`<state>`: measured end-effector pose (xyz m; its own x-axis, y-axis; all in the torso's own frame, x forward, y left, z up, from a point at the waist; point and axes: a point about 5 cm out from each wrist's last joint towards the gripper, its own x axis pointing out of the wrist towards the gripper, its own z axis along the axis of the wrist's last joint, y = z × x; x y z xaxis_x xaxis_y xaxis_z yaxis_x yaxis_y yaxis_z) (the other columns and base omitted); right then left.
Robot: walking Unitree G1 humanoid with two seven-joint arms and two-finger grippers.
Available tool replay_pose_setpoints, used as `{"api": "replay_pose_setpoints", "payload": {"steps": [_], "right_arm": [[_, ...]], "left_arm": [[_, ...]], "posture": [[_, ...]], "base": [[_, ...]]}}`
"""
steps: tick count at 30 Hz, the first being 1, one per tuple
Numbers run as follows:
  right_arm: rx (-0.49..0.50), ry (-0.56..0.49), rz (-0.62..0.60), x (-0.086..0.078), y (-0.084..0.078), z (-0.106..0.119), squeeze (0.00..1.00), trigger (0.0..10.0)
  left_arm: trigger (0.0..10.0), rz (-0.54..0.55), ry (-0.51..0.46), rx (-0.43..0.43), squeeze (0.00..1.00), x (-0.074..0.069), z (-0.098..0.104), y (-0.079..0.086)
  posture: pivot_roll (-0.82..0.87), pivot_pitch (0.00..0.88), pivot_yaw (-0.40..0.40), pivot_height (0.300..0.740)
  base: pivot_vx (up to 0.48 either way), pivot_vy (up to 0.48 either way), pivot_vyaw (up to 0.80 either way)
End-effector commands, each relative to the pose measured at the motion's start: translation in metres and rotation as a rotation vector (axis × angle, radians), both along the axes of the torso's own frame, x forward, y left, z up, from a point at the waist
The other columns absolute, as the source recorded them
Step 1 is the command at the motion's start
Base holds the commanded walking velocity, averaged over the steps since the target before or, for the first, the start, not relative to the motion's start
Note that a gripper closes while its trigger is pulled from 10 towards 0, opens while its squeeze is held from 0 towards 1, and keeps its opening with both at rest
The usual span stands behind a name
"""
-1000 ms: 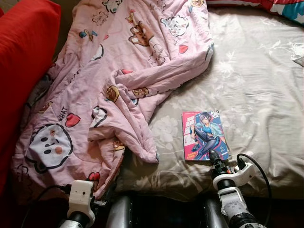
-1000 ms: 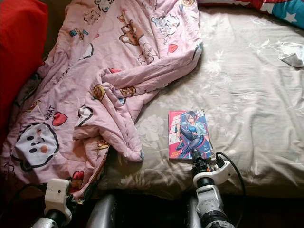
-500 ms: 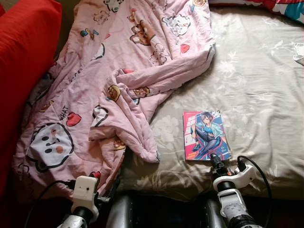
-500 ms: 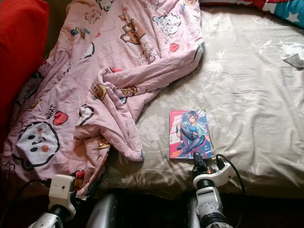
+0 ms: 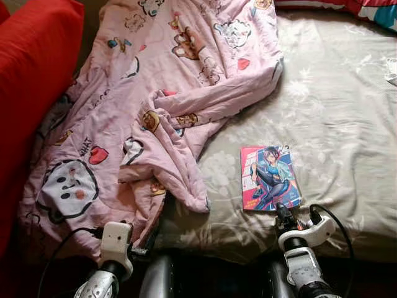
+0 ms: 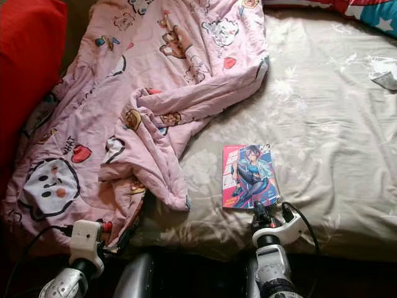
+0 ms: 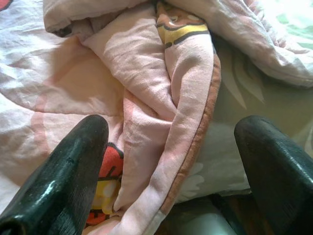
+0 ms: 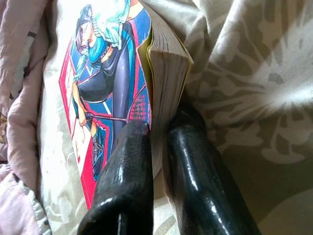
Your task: Clean up the room
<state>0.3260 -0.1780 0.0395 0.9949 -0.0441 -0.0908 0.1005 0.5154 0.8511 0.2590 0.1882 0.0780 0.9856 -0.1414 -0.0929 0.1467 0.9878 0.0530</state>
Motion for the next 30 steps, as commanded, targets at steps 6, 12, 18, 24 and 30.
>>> {"api": "replay_pose_setpoints", "payload": {"steps": [6, 12, 18, 24, 30], "right_arm": [[-0.112, 0.055, -0.014, -0.013, 0.000, -0.013, 0.00, 0.0], [-0.138, 0.135, -0.116, -0.033, -0.012, -0.030, 0.00, 0.0], [-0.130, 0.174, -0.147, -0.045, -0.014, -0.041, 0.00, 0.0], [-0.147, 0.174, -0.205, -0.044, -0.019, -0.036, 0.00, 0.0], [-0.158, 0.191, -0.200, -0.044, -0.017, -0.036, 0.00, 10.0]], "left_arm": [[10.0, 0.020, 0.028, 0.002, 0.00, 0.009, -0.012, 0.001], [10.0, 0.023, 0.016, -0.005, 0.00, 0.017, -0.012, -0.001], [10.0, 0.027, 0.010, -0.005, 0.00, 0.021, -0.013, 0.001], [10.0, 0.031, 0.001, -0.002, 0.00, 0.023, -0.016, 0.003], [10.0, 0.022, -0.001, 0.001, 0.00, 0.025, -0.017, 0.001]], "posture": [[0.10, 0.255, 0.079, 0.587], [0.08, 0.226, 0.067, 0.587], [0.07, 0.217, 0.063, 0.587], [0.06, 0.203, 0.056, 0.587], [0.06, 0.199, 0.057, 0.587]], "base": [[0.000, 0.000, 0.00], [0.000, 0.000, 0.00], [0.000, 0.000, 0.00], [0.000, 0.000, 0.00], [0.000, 0.000, 0.00]]}}
